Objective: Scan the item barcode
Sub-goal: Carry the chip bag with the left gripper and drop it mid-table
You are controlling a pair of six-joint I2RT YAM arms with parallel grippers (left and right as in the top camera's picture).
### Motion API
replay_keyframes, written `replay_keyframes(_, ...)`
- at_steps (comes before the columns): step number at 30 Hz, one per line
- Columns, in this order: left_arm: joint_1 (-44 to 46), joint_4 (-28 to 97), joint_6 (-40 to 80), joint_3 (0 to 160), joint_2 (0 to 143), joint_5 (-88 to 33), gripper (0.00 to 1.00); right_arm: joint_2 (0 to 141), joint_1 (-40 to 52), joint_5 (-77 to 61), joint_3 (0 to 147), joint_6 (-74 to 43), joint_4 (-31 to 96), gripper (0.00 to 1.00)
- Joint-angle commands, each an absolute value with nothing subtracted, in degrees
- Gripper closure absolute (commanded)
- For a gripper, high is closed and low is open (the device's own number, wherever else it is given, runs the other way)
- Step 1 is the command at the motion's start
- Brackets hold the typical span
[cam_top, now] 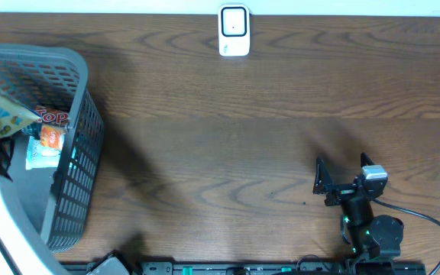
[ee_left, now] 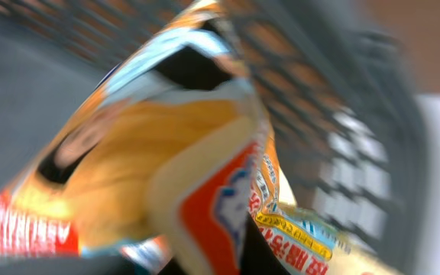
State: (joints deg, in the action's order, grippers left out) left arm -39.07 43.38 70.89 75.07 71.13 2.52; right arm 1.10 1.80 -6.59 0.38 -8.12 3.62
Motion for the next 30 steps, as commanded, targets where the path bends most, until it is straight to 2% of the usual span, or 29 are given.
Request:
replay_keyframes(1,-39.1,42.4,68.3,76.6,66.8,-9.3,0.92,1.0,2.1,-6.3,0.3,-8.5,3.8,0.01)
replay_keyframes(5,-37.9,38.3,60.0,76.6,61.6,-17.7,0.92,1.0,2.1,-6.3,0.3,-8.5,3.8,0.01)
replay_keyframes(9,-32.7,33.5,44.9,76.6,58.0,-26.8,0.92,1.0,2.1,-6.3,0.3,-8.5,3.8,0.01)
replay_keyframes(15,-16.9,31.7,16.9,76.6,55.1,-31.5,0.92,1.0,2.1,-6.3,0.3,-8.5,3.8,0.01)
replay_keyframes(18,-7.3,32.0,7.6,76.6,55.5,-31.4,0.92,1.0,2.1,-6.3,0.3,-8.5,3.8,0.01)
replay_keyframes(24,8.3,33.0,0.4,76.5,61.5,-25.0,0.92,1.0,2.1,-6.3,0.3,-8.5,3.8,0.01)
replay_keyframes(30,18.1,36.7,0.5,76.1,73.8,-20.9,0.92,1.0,2.1,-6.3,0.3,-8.5,3.8,0.01)
